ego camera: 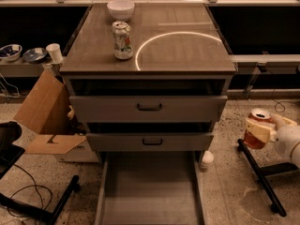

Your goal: Place coke can into bottom drawer

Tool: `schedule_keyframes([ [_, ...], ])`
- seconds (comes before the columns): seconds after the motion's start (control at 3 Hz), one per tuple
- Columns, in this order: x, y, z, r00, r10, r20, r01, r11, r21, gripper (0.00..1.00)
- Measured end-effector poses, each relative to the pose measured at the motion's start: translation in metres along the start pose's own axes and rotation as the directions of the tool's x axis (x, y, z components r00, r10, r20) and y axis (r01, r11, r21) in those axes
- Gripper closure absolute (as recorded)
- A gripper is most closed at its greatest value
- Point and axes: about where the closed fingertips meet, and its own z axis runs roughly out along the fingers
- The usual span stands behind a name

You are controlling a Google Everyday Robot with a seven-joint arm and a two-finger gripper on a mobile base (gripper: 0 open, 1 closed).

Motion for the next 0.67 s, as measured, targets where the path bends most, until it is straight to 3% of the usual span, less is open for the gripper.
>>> schedule_keyframes([
  [0.33, 0.031, 0.001, -0.003, 0.999, -0.046, 0.012, 0.046, 0.9982, -0.038, 1.0],
  [0.67, 0.074, 0.005, 0.008, 0.997, -0.05, 0.052, 0.057, 0.9884, -0.141, 1.0],
])
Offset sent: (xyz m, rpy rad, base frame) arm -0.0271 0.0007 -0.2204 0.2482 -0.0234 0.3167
